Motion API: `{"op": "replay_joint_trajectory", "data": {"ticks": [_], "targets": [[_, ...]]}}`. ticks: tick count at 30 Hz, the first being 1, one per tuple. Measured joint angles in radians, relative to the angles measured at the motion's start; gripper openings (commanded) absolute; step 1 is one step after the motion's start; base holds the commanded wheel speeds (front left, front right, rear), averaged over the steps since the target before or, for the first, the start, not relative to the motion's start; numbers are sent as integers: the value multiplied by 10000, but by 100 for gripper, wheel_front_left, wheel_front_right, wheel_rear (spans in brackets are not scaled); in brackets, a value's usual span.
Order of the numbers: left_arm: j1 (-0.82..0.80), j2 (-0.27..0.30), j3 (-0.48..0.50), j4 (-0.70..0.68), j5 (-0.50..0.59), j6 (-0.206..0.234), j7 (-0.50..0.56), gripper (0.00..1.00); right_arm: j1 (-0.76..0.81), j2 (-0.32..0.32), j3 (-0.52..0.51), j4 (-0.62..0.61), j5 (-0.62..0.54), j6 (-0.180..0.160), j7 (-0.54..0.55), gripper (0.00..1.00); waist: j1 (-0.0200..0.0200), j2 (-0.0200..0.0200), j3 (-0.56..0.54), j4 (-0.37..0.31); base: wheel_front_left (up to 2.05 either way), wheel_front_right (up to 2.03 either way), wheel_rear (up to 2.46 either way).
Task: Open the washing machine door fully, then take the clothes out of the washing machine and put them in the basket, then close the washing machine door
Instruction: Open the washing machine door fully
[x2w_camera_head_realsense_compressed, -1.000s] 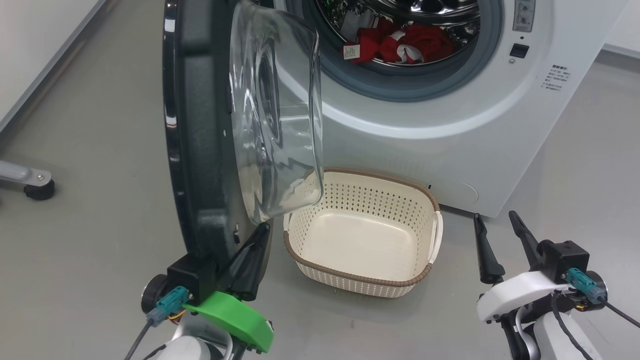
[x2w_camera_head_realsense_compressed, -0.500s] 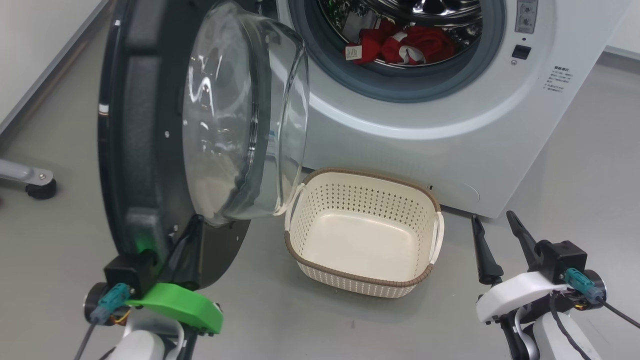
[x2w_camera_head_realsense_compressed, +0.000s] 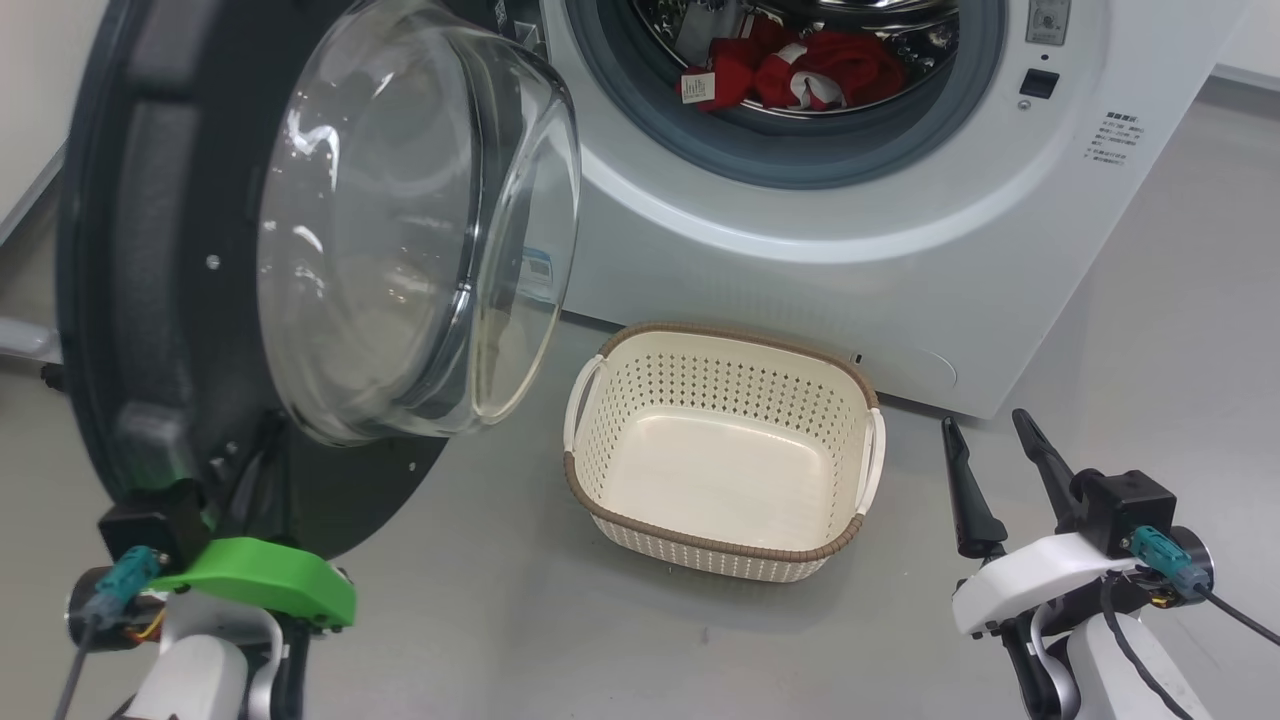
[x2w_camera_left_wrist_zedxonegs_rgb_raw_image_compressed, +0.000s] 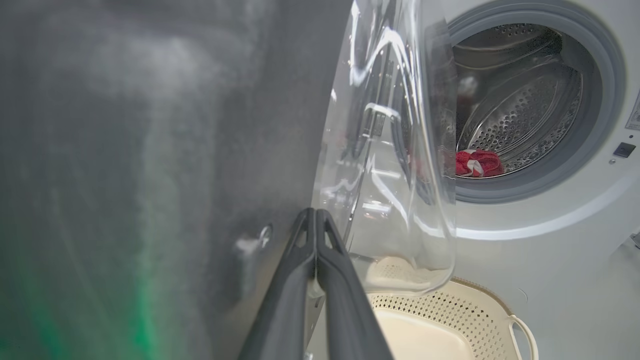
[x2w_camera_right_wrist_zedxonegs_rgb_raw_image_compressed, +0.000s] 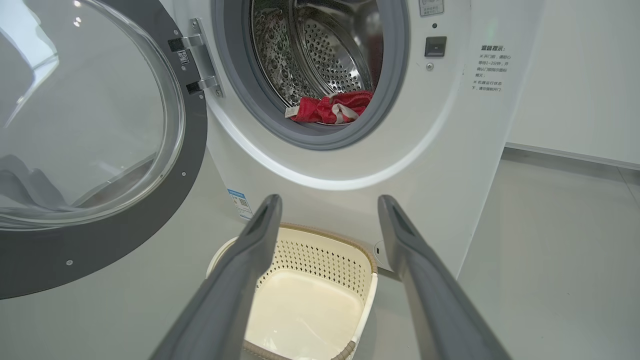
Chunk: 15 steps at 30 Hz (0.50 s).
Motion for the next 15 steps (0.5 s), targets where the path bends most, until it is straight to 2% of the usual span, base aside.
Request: {"op": "replay_joint_trajectory", "data": {"ticks": [15], "targets": [[-685,418,1406,1438,-278,58,-303,0,-47,4,-73,2,-67,4,-2,100,0,0,190,-135,0,0,0]]}}
